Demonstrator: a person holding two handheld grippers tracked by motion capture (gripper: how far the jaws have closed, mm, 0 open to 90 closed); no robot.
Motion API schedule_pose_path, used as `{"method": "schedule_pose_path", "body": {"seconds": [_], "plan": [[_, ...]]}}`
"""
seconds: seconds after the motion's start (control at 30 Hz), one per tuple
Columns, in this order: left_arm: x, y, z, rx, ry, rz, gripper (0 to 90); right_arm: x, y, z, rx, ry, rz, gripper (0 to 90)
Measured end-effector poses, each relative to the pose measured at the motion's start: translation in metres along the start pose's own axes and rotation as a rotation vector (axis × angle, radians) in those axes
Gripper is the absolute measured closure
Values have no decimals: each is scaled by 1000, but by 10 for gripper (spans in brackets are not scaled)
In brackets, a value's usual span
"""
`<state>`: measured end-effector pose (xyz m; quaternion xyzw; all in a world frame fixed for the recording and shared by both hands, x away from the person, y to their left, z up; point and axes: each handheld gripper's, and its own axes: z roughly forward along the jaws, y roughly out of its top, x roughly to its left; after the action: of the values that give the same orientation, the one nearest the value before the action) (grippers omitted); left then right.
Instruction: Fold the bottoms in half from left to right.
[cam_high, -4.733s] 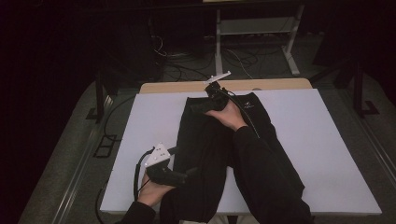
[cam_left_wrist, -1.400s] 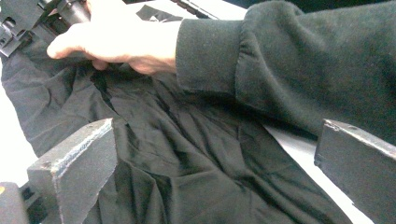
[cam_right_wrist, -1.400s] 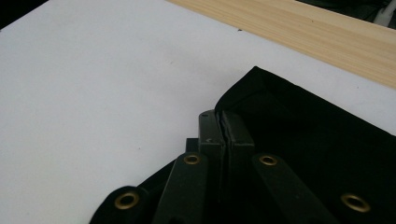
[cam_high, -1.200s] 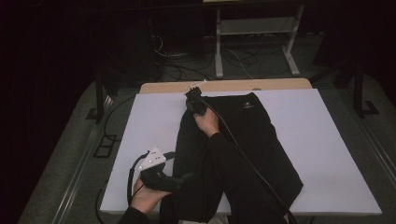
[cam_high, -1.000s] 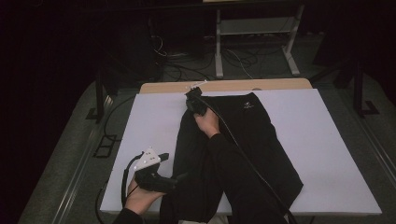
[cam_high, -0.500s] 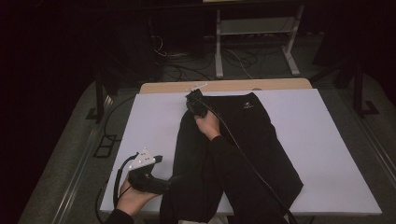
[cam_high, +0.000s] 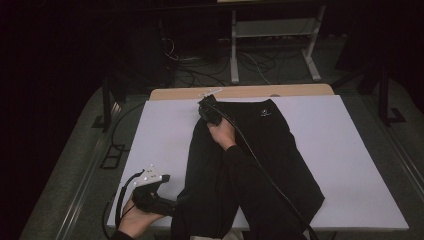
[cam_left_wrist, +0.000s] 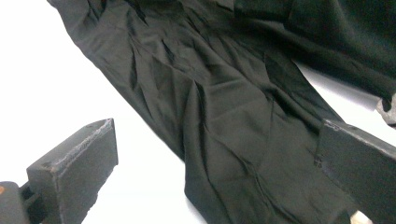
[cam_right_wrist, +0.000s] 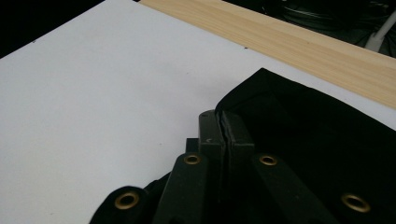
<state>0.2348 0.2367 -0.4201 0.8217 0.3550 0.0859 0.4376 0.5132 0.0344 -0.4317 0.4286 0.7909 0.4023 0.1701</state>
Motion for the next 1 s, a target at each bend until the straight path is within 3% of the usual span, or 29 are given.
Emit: {"method": "schedule_pose_path", "body": {"seconds": [0.43,0.73,1.0], "plan": [[6,-11,1,68,-49,-32,68,0,1,-4,-6,2,-1,864],[13,-19,6,135,-108,-91,154,0,-1,-4,-6,3,-2,864],[15,-18,10,157,-139,-98,236,1,-1,-4,-8,6,-8,864]]}}
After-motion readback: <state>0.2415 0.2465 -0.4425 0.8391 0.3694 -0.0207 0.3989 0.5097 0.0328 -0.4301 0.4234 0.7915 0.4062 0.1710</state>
